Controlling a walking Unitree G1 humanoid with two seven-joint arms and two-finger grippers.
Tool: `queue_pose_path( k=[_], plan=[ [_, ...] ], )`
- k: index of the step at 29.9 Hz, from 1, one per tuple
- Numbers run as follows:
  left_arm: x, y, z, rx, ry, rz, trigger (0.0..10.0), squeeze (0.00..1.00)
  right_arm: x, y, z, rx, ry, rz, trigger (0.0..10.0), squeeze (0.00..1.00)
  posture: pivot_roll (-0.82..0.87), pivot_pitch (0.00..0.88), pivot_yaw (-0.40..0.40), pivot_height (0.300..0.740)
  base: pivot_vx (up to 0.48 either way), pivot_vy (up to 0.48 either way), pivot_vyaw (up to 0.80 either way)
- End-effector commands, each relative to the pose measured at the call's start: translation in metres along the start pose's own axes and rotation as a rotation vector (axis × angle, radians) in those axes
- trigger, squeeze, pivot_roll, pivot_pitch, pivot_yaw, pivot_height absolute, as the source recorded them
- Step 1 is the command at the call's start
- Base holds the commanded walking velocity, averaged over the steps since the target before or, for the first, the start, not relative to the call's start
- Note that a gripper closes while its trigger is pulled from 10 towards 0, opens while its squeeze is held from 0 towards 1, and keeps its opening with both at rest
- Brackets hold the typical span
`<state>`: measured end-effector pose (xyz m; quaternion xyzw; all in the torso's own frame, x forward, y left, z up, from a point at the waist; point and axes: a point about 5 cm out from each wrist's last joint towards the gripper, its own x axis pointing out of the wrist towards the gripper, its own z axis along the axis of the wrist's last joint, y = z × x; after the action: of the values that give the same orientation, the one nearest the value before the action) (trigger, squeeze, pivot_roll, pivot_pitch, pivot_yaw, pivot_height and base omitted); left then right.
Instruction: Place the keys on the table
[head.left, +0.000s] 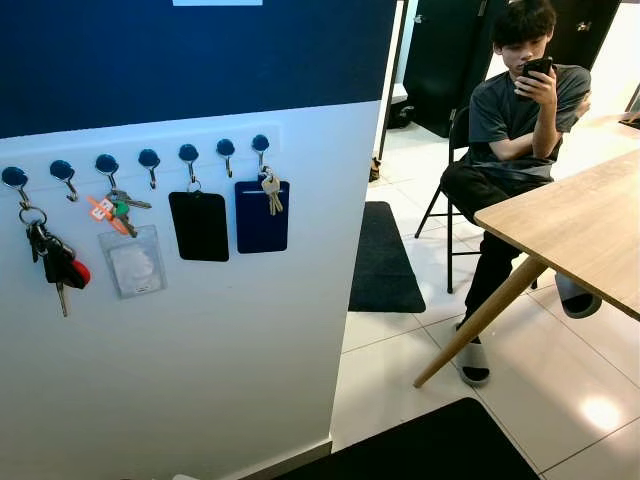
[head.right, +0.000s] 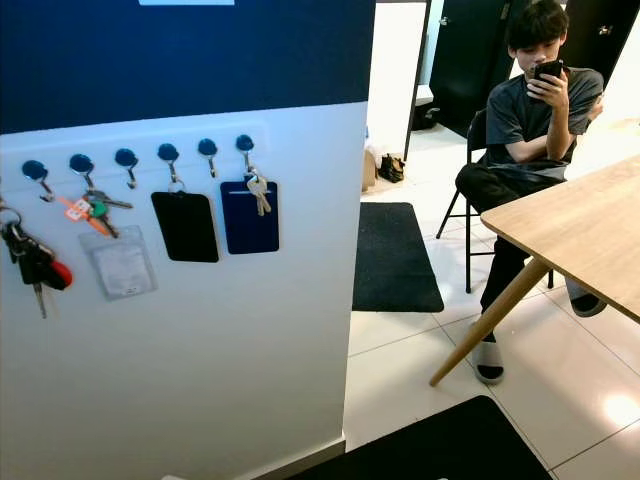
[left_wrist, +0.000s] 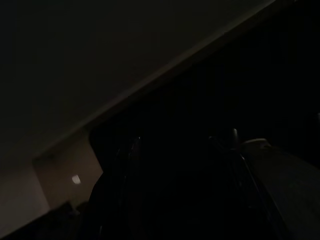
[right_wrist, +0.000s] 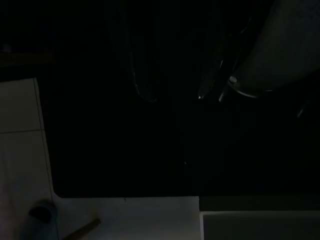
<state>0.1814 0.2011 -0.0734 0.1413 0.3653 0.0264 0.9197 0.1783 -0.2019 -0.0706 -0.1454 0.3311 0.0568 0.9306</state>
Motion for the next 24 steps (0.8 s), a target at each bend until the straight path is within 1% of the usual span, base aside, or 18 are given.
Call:
queue_pose_path(
  k=[1,5,10,15,20,24],
  plan=[
    [-0.0022,-0.0037,-0.0087,-0.027,0.049,-0.008,10.0,0.0,-0.0025,0.0,-0.0067,0.007,0.029,-0.006,10.0,0.0,0.06,0.13,0.005,0.74,0.0,0.0,0.0],
    [-0.0014,-0.0012,-0.0077,-0.056,0.05,-0.002,10.0,0.0,-0.0023,-0.0004,-0.0066,0.009,0.031,-0.008,10.0,0.0,0.06,0.129,0.003,0.74,0.0,0.0,0.0],
    [-0.0009,-0.0004,-0.006,-0.062,0.042,-0.005,10.0,0.0,-0.0023,-0.0006,-0.0067,0.005,0.032,-0.01,10.0,0.0,0.05,0.126,0.005,0.74,0.0,0.0,0.0],
    [-0.0005,-0.0028,-0.0052,-0.045,0.047,-0.01,10.0,0.0,-0.0023,-0.0009,-0.0067,0.006,0.032,-0.013,10.0,0.0,0.05,0.126,0.006,0.74,0.0,0.0,0.0],
    [-0.0005,-0.0015,-0.0038,-0.024,0.03,0.005,10.0,0.0,-0.0027,-0.0004,-0.0076,0.006,0.034,-0.012,10.0,0.0,0.05,0.126,0.008,0.74,0.0,0.0,0.0],
    [-0.0005,0.0002,-0.0038,-0.026,0.027,0.01,10.0,0.0,-0.003,0.0,-0.0082,0.007,0.036,-0.012,10.0,0.0,0.05,0.126,0.008,0.74,0.0,0.0,0.0]
  ],
)
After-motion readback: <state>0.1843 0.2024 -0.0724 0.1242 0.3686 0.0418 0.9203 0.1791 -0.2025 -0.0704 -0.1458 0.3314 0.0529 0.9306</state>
